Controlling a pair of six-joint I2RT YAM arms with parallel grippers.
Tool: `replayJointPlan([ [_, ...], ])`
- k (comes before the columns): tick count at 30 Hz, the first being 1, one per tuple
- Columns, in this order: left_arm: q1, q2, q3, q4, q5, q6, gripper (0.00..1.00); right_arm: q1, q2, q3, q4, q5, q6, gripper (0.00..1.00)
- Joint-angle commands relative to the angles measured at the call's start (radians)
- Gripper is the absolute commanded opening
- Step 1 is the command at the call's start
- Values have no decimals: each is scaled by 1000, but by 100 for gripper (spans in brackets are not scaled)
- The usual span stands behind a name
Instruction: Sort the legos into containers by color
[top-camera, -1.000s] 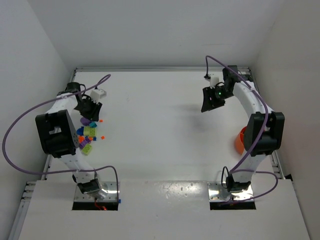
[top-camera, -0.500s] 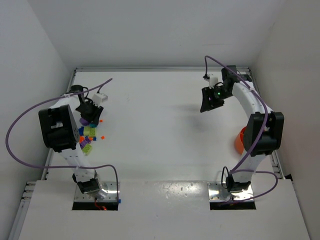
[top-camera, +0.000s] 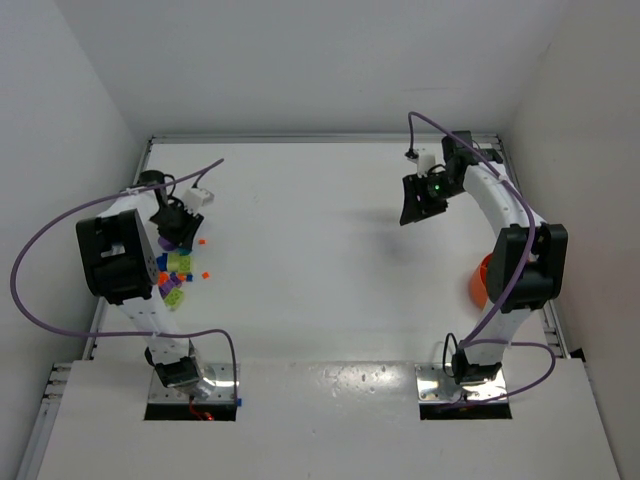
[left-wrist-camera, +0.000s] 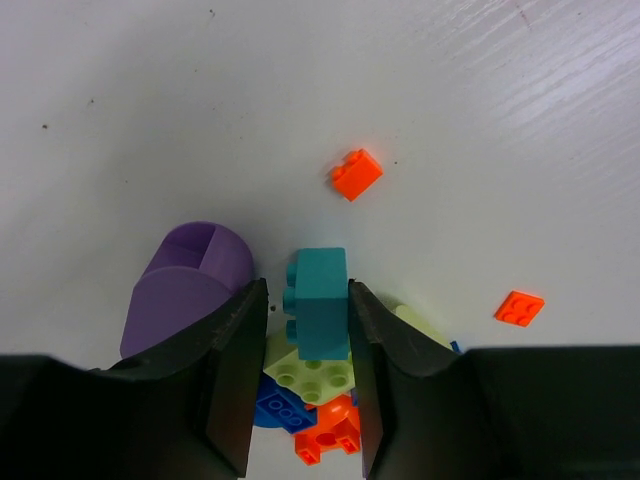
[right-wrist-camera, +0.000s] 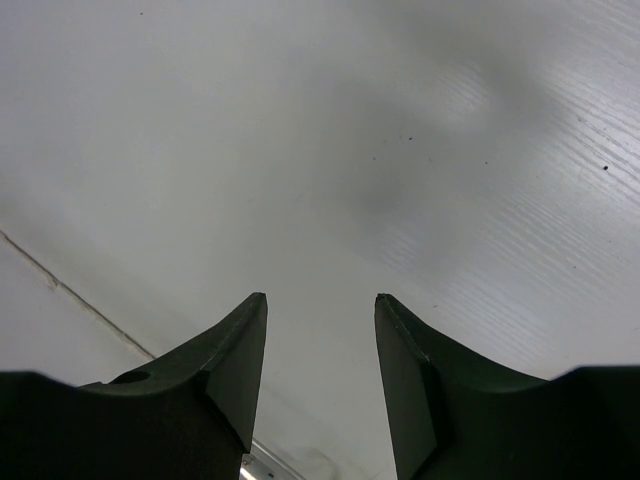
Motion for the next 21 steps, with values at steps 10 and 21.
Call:
replayJointPlan([
  [10, 18, -21, -21, -7, -6, 29, 35, 16, -14, 26, -1, -7, 6, 48],
  [21, 27, -142, 181, -211, 624, -61, 12, 76, -112, -110, 353, -450, 225, 48],
])
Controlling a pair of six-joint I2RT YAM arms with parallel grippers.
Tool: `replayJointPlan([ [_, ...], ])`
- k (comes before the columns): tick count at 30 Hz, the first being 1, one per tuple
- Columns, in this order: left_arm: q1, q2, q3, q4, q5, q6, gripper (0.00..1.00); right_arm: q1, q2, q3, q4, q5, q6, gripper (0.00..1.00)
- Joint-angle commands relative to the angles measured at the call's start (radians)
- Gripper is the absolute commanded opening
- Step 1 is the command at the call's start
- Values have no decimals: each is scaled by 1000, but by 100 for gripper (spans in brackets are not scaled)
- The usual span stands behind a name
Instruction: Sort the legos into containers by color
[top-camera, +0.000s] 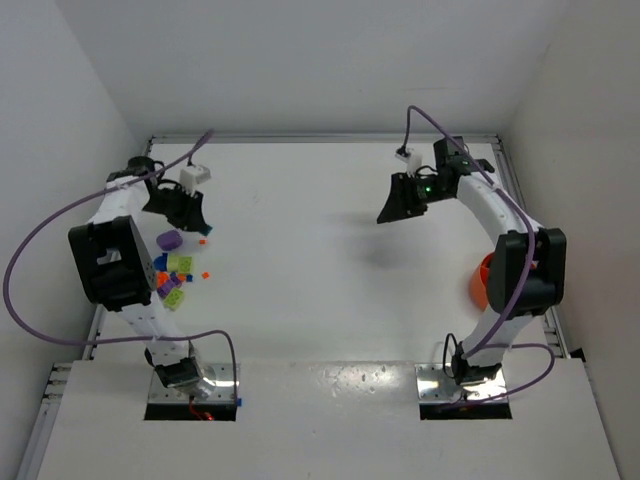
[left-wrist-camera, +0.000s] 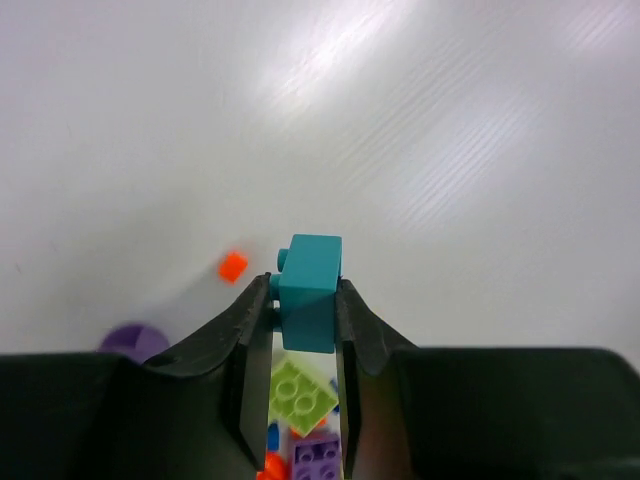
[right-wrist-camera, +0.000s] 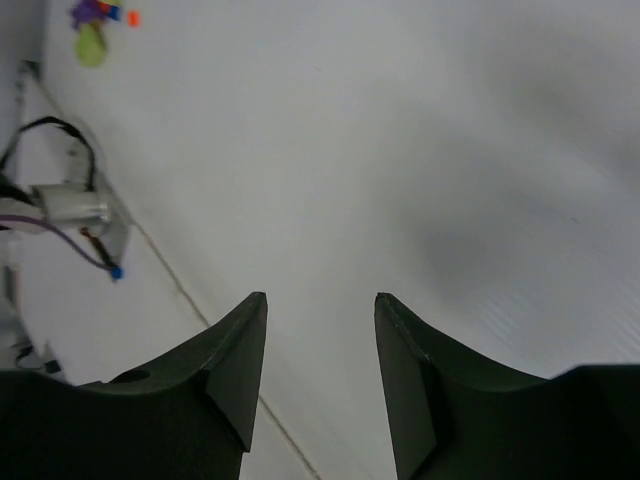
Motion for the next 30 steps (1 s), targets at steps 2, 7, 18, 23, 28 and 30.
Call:
replayJointPlan([
  [2, -28, -131, 123, -46, 523, -153, 12, 85, -18, 38, 302, -304, 203, 48],
  [7, -110, -103, 134, -46, 806, -304, 12, 189, 46, 72, 538, -401, 396, 48],
  [18, -144, -17, 76, -111, 1041, -413, 9, 444, 154, 326, 405, -58, -31, 58],
  [23, -154, -27, 28, -37, 1041, -531, 7, 487, 83, 187, 468, 120, -234, 60],
  [28, -154, -45, -1, 18, 1041, -664, 1, 522, -12, -40, 772, 196, -267, 60],
  [30, -154, -45, -1, 18, 1041, -684, 1, 523, -35, -104, 865, 185, -268, 60],
])
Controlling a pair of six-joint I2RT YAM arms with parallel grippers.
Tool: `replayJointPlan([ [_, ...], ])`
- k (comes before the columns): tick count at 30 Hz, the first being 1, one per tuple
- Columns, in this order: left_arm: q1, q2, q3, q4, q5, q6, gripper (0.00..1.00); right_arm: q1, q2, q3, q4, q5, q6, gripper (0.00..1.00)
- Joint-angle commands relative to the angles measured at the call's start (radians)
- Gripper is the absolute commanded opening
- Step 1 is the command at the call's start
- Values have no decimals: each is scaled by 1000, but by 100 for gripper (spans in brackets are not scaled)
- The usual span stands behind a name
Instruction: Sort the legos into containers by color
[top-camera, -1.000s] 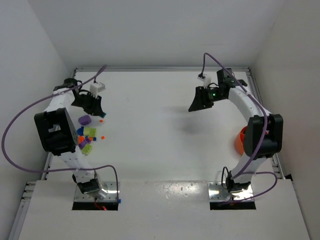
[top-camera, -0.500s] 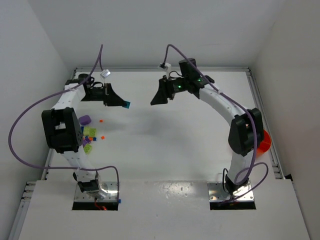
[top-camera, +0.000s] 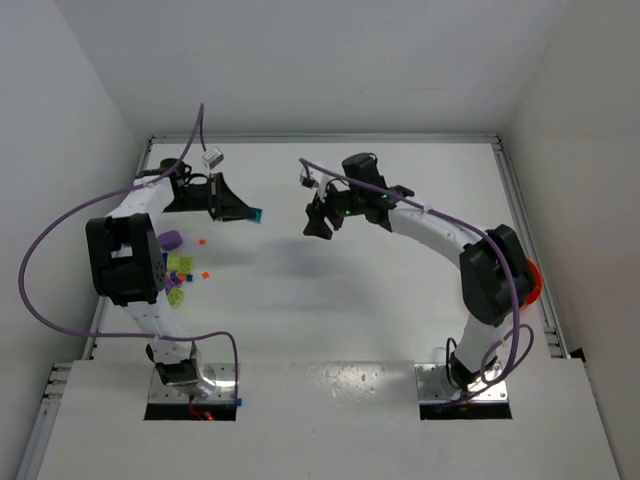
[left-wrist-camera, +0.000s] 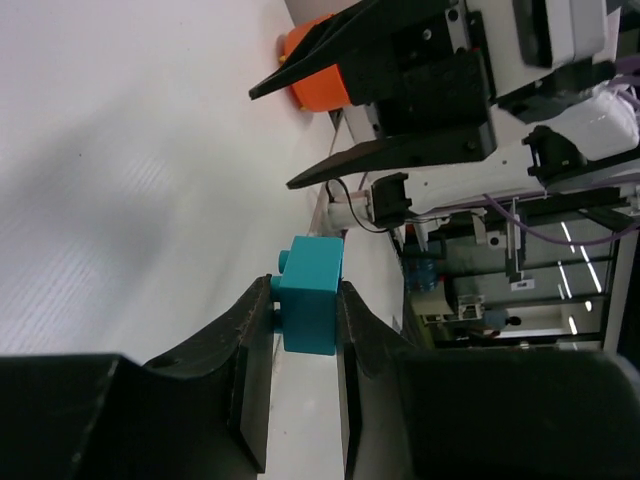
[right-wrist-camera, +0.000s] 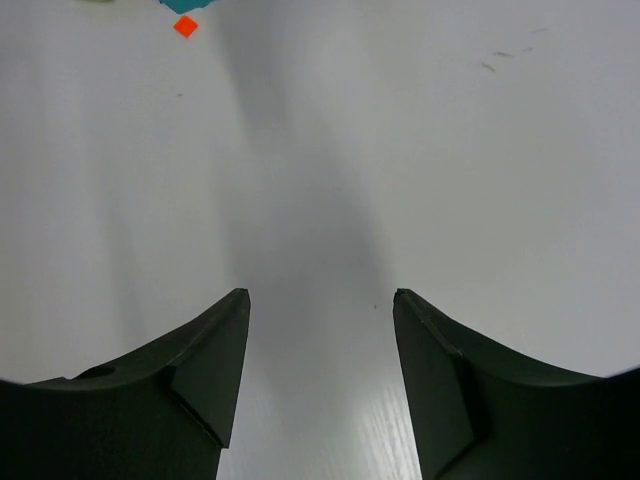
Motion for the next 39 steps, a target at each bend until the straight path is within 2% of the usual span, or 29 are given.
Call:
replayJointPlan([
  [1, -13, -41, -17, 44, 162, -86, 1, 29, -79, -69, 322, -3, -75, 60],
  [3, -13, -53, -28, 44, 162, -97, 0, 29, -79, -109, 396, -56, -75, 61],
  [6, -13, -75, -47, 53, 162, -118, 0, 39, -90, -193, 617, -171, -23, 65],
  [8, -13, -75, -56, 53, 162, -142, 0, 49, -90, -209, 740, -185, 49, 66],
  [13, -13, -75, -67, 75, 162, -199, 0, 107, -49, -186, 850, -216, 135, 67],
  [21, -13, -75, -85, 75, 172, -242, 0, 177, 19, -148, 877, -179, 135, 67],
  [33, -24, -122, -114, 75, 172, -262, 0, 186, 28, -158, 889, -81, 167, 74],
  [39, -33, -132, -123, 75, 172, -262, 0, 186, 37, -140, 858, -72, 167, 74],
])
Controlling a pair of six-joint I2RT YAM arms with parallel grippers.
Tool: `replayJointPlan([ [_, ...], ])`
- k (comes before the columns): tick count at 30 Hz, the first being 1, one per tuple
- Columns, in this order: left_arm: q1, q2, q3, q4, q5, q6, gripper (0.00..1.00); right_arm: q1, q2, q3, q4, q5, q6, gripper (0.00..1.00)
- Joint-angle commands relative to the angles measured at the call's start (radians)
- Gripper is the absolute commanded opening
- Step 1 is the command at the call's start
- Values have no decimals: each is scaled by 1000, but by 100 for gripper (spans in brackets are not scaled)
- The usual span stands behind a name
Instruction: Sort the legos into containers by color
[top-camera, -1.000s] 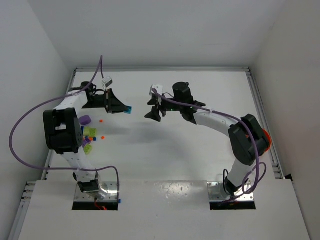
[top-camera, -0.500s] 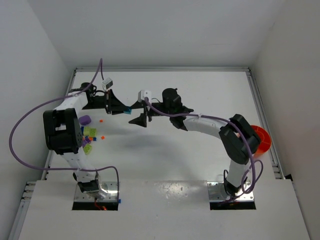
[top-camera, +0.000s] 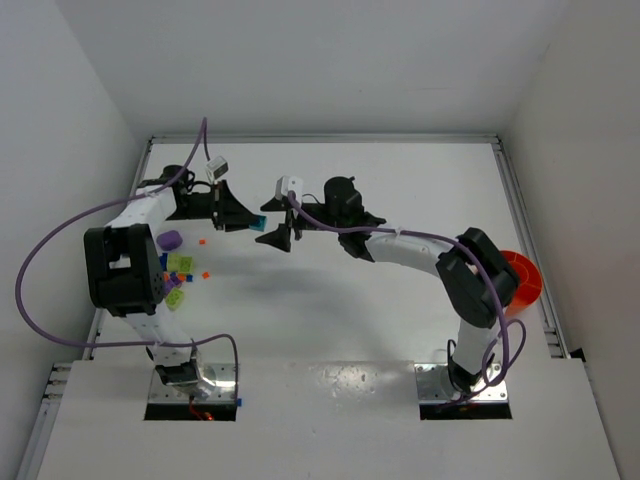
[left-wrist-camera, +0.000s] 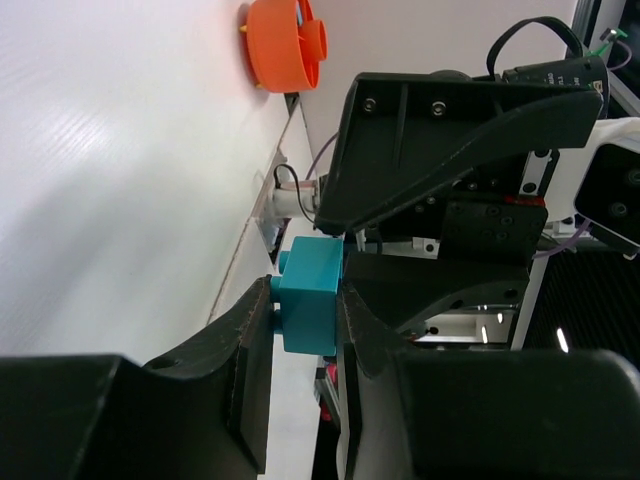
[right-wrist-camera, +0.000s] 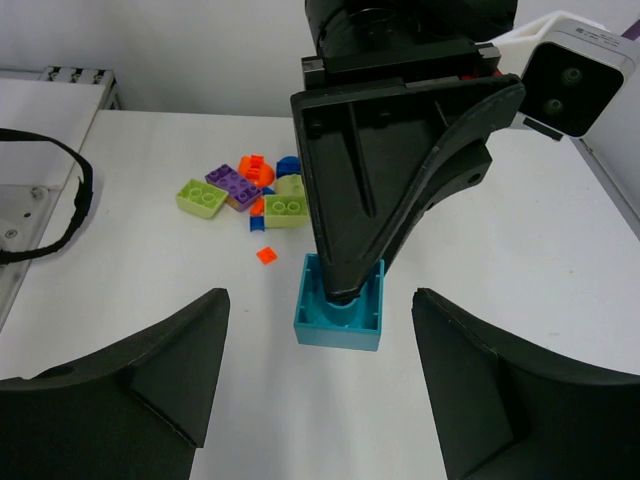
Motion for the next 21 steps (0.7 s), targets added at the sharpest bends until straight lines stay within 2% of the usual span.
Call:
replayJointPlan([
  [1, -9, -44, -3, -3, 163, -6, 0, 3, 0, 44, 40, 1, -6, 74],
  [6, -18, -53, -3, -3, 163, -6, 0, 3, 9, 53, 19, 1, -16, 71],
  [10, -18, -53, -3, -3, 163, -6, 0, 3, 9, 64, -3, 1, -17, 51],
  [16, -18, -62, -3, -3, 163, 12, 0, 3, 18, 73, -49, 1, -46, 34],
  [17, -18, -74, -3, -3, 163, 12, 4, 3, 18, 73, -49, 1, -55, 29],
  [18, -18, -75, -3, -3, 163, 31, 13, -6, 18, 73, -58, 1, -55, 26],
  [19, -27, -97, -12, -3, 163, 55, 39, -6, 18, 73, -68, 1, -55, 24],
  [21, -28, -117, -23, -3, 163, 89, 67, -15, -3, 73, -93, 1, -66, 18],
])
